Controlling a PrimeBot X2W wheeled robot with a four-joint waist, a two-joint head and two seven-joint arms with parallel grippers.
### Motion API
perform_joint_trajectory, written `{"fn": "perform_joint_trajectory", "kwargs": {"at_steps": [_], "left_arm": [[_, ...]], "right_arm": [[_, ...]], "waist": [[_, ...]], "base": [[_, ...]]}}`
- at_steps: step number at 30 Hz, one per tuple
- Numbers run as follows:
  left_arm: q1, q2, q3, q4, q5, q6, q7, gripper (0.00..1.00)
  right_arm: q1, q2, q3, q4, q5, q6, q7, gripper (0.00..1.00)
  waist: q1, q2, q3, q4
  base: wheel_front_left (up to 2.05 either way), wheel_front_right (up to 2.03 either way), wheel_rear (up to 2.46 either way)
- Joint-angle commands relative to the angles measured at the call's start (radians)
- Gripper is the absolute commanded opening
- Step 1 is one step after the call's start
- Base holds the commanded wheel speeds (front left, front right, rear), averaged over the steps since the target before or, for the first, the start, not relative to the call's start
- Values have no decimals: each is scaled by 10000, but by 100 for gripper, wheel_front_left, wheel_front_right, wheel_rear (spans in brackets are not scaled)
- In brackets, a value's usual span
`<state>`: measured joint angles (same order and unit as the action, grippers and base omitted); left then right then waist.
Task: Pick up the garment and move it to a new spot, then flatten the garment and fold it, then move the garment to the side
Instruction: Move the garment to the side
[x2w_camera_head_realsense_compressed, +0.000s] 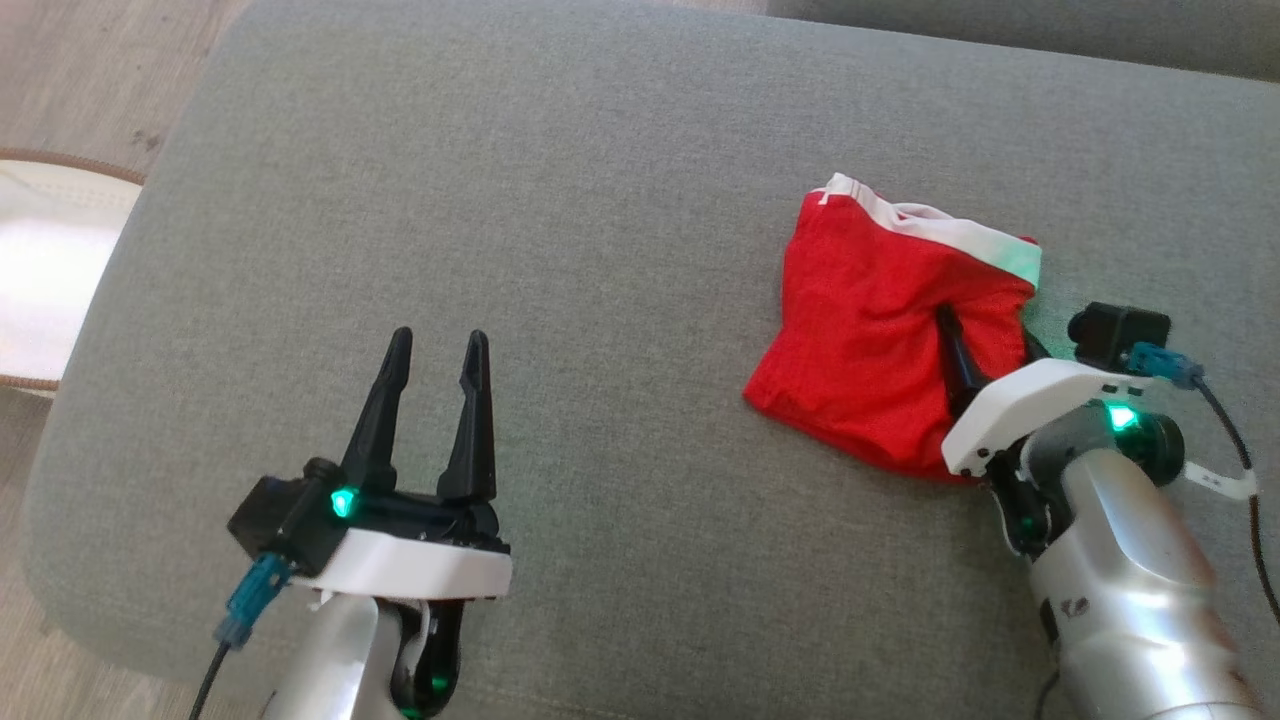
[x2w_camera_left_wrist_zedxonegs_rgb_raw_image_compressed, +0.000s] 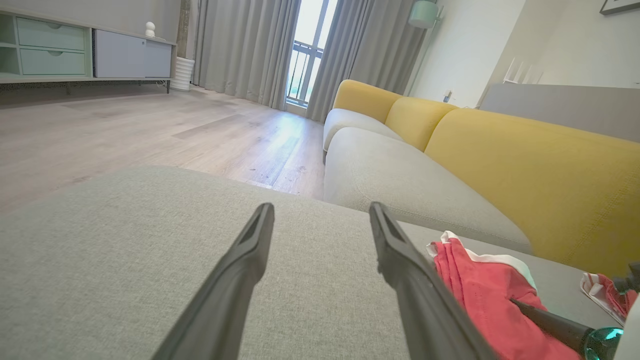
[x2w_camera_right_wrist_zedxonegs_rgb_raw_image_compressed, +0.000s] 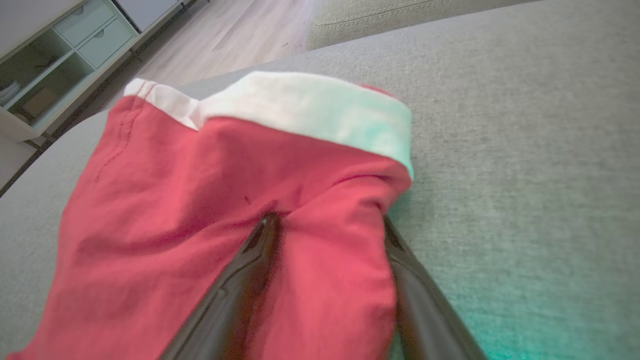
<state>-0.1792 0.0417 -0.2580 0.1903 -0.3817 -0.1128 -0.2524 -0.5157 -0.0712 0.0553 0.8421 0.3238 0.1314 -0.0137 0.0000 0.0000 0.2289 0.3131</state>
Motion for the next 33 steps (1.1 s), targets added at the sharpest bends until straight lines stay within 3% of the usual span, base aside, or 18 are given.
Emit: {"fn": "perform_joint_trajectory", "kwargs": {"at_steps": [1,8,15,20,27,33], "left_arm": [[-178,85,373,-295,-16,60,-94,100],[-115,85,470,-326,130,21,-94,100],[-38,85,531,-366,284,-33,-94,100],[40,85,671,-403,386,-65,-94,100],[15,85,807,-454,477,-101,-94,100],[-179,85,794,-553,441,-128,-94,100]], "right_arm": [[32,210,492,244,-78,-7,4,0],[-287,210,966,318,-457,-7,-823,0],[-470,210,845,-230,-2007,-7,-1343,0],[-331,113,583,-1084,-3462,-7,-1027,0],[-232,-1224,1036,-2316,-3882,-7,-95,0],[-400,-3423,1825,-3141,-2908,-7,803,0]], "waist": [[0,0,-56,-68],[0,0,-238,-526],[0,0,-451,-1201],[0,0,-620,-1760],[0,0,-508,-2410],[0,0,-175,-2754]], "base": [[0,0,0],[0,0,0],[0,0,0],[0,0,0],[0,0,0],[0,0,0]]}}
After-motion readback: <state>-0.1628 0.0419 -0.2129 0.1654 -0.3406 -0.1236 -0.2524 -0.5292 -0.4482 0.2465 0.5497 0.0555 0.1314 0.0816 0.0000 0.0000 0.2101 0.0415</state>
